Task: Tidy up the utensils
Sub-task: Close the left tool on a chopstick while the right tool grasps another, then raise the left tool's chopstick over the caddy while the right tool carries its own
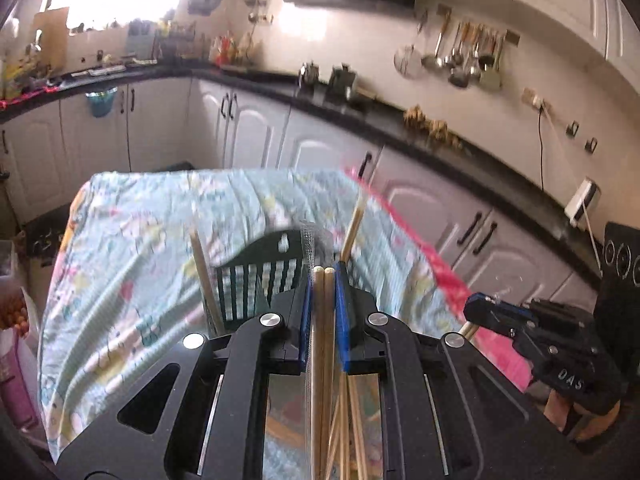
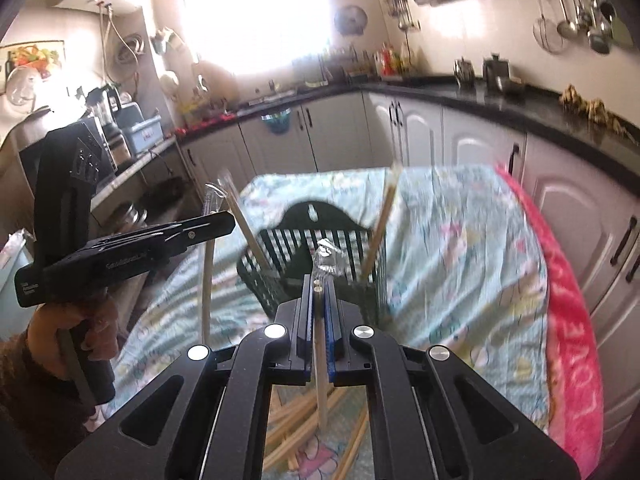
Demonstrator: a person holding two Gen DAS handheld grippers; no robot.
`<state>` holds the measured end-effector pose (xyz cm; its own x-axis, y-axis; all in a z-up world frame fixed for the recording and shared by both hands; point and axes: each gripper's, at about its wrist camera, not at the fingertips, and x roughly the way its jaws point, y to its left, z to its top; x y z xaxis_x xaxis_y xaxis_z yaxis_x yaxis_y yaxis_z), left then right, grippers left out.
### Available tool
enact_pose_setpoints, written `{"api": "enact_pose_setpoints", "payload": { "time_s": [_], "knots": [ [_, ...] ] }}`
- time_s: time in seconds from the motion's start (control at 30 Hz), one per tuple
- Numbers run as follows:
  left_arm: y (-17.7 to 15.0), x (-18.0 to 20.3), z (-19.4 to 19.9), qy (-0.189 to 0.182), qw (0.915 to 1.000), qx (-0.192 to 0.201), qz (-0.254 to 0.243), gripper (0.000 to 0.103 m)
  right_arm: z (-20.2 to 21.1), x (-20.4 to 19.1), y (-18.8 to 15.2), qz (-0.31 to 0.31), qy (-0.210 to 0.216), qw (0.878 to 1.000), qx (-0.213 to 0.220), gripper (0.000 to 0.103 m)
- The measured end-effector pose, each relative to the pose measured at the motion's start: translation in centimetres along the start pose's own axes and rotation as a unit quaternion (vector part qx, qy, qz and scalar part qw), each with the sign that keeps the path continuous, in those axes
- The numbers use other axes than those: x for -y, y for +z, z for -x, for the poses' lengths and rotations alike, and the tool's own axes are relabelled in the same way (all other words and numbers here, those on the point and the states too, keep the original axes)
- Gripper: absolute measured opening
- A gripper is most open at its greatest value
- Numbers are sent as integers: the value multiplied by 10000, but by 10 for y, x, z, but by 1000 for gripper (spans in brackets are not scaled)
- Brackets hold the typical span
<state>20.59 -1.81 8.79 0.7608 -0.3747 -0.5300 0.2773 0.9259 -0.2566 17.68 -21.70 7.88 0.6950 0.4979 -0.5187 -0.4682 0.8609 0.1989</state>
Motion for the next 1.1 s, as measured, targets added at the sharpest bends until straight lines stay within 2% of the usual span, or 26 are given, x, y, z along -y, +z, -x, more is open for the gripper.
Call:
{"api": "enact_pose_setpoints", "payload": {
  "time_s": [0.17,0.47,0.77,1.1],
  "knots": [
    [26,-2,14,76,9989,455,92,7,9,-9,27,156,65,9990,402,5],
    [69,1,24,235,9940,1053,171,7,13,-19,73,416,123,9958,803,5],
    [95,3,15,446,9886,1426,169,7,13,-20,104,530,136,9931,1040,5],
    [101,-6,-7,548,9840,1673,258,7,1,-15,115,628,-60,9914,1147,5]
  ]
}}
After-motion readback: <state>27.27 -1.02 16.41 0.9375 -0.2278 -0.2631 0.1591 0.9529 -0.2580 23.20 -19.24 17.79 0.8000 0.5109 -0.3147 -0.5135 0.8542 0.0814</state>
